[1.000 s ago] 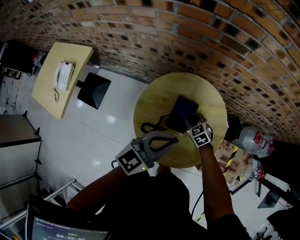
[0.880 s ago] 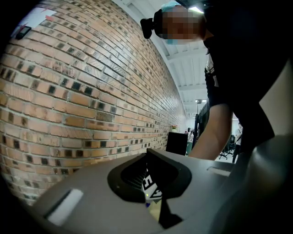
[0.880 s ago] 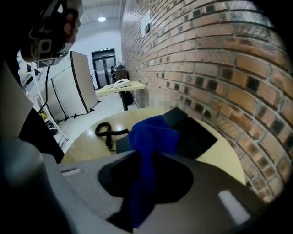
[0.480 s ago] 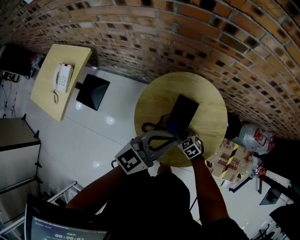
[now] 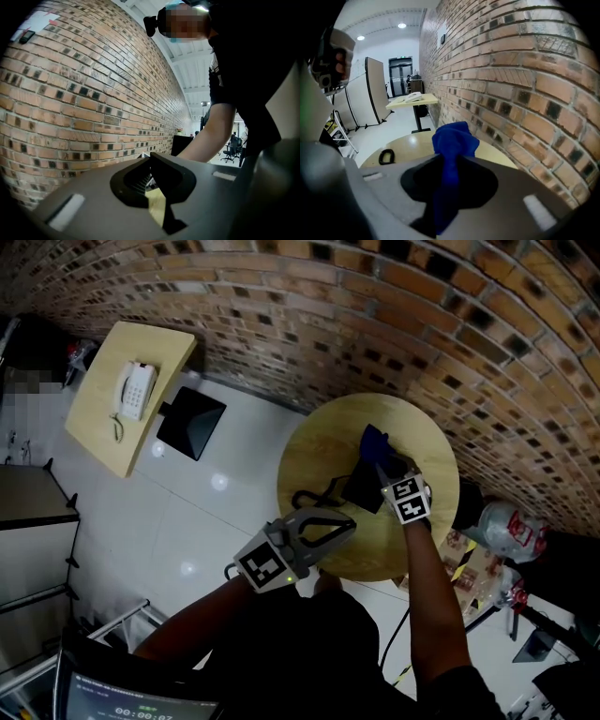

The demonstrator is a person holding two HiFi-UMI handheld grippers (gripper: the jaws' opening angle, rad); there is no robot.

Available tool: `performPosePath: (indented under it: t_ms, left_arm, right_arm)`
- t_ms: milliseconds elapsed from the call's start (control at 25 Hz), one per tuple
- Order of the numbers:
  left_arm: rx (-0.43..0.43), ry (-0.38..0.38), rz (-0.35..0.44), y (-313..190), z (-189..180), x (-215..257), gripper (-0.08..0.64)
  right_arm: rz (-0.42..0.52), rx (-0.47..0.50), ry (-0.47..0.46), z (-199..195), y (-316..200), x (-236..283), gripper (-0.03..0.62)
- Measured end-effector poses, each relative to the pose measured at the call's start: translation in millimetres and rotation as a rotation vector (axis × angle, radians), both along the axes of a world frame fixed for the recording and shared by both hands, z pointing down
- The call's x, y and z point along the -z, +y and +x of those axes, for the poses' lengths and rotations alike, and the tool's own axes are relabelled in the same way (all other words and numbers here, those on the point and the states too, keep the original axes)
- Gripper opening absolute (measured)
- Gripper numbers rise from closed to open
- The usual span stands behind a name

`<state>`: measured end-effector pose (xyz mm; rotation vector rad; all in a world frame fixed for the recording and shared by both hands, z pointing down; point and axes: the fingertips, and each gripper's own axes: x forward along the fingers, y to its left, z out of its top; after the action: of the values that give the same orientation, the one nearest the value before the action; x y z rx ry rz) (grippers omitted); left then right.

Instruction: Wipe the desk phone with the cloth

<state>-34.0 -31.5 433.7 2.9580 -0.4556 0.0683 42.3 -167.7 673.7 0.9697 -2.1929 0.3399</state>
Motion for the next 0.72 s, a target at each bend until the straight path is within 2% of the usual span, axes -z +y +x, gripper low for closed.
performPosePath:
  t_ms: [120, 280, 720]
  left_arm:
    - [0.007, -0.003, 0.001, -1.3, -5.9, -1.8, 0.000]
    - [0.010, -0.009, 0.018, -3.4, -12.7, -3.2, 0.002]
    - [-0.016, -0.005, 0.006, -5.5, -6.0, -6.7, 0.000]
  right_arm:
    - [-0.010, 0.008, 0.030, -1.7, -18.4, -9.5, 0.081]
    - [-0.016, 0.037, 0.047, -14.0, -12.7, -17.1, 0.081]
    - [-0.164, 0.156, 0.046, -63.1, 102.6, -65.8, 0.081]
